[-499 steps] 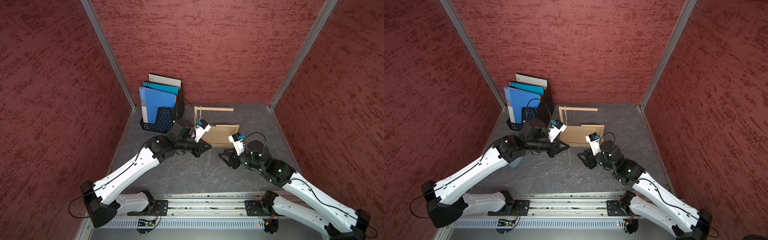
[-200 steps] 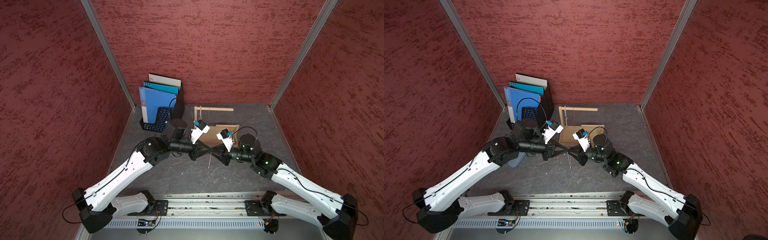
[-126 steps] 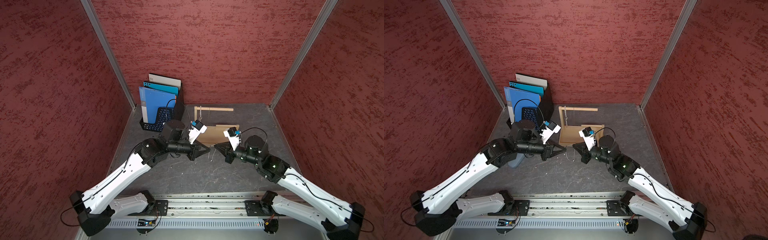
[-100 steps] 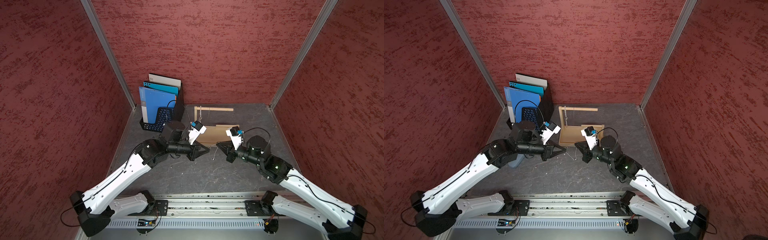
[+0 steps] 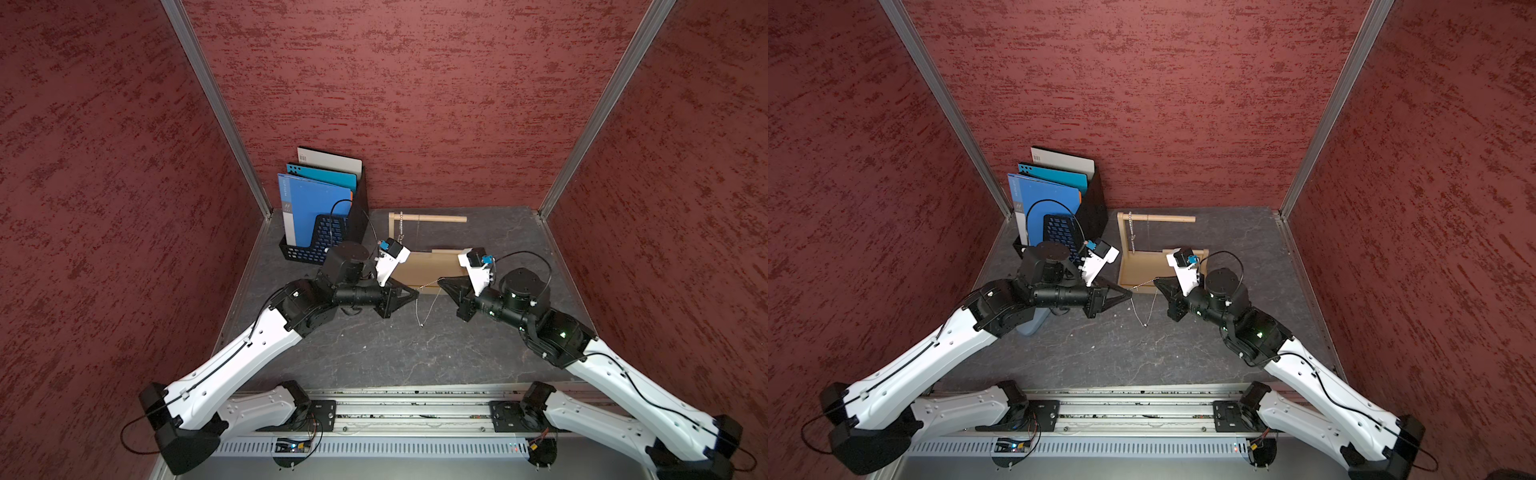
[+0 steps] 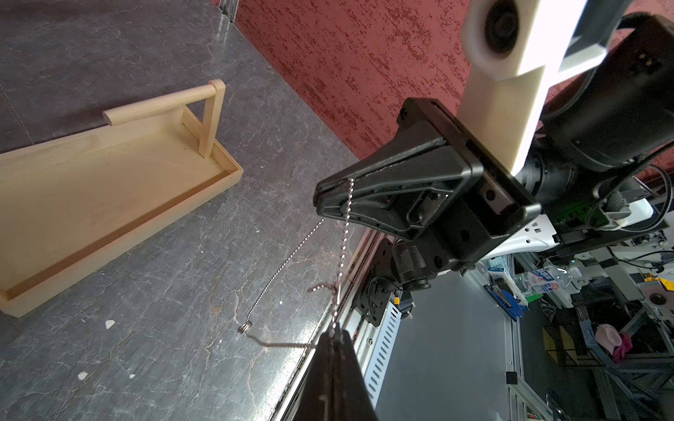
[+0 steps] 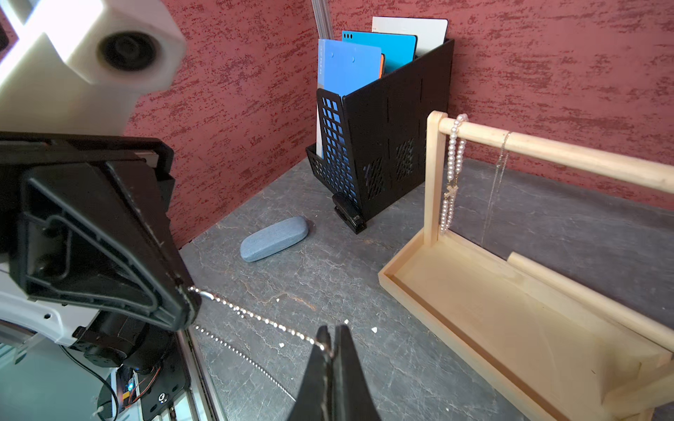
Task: Hang the necklace on the jewelry display stand
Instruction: Pick up the necklace from the center of the board.
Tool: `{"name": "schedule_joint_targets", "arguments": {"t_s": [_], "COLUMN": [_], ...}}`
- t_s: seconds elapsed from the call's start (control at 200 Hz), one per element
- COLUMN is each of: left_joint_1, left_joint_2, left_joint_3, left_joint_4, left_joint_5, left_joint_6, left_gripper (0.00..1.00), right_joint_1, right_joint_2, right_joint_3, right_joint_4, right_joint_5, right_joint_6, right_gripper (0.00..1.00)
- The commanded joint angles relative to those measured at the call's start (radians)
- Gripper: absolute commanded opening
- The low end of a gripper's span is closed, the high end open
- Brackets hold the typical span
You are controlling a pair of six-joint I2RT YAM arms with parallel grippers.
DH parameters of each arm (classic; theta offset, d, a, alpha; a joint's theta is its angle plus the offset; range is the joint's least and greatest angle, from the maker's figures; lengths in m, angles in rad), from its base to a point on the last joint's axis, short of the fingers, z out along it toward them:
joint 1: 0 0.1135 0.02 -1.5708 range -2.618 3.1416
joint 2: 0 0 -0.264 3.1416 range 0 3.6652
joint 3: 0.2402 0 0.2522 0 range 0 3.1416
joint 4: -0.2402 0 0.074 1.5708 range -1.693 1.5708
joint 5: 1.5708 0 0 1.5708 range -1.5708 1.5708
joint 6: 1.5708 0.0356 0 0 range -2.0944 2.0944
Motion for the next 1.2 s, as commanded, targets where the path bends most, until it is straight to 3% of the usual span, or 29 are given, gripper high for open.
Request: {"name": "schedule_joint_targets", "arguments": {"t_s": [0.0,0.366,0.636,0.807,1.197], "left_joint_1": [0.001,-0.007,-0.016,-0.020,-0.025], "left_joint_2": [0.008,0.085,0.145,0.170,0.216], "left_joint_3": [0.059,0.153,0.252,0.294,0.342], "left_joint_4": [-0.013,-0.091,-0.120,-0.146,-0.205], "left_joint_5": [-0.021,-0.127,-0.118,-0.082,0.019], "left_joint_6": [-0.001,0.004,0.018,0.029,0.042], "left_gripper": [0.00,0.00,0.00,0.00,0.00], "right_joint_1": [-0.003,-0.003,-0.004,-0.004,-0.003], "right_joint_2": [-0.014,-0.044,0.000,0.014,0.079], "right_joint_3": [0.025,0.045,0.055,0.036,0.043], "right_joint_4": [-0.017,-0.048,-0.097,-0.062,0.012], "right_joint_5": [0.097,0.172,0.172,0.113,-0.074], "right_joint_6": [0.017,0.000,0.018,0.026,0.001], "right_gripper": [0.00,0.00,0.00,0.16,0.30]}}
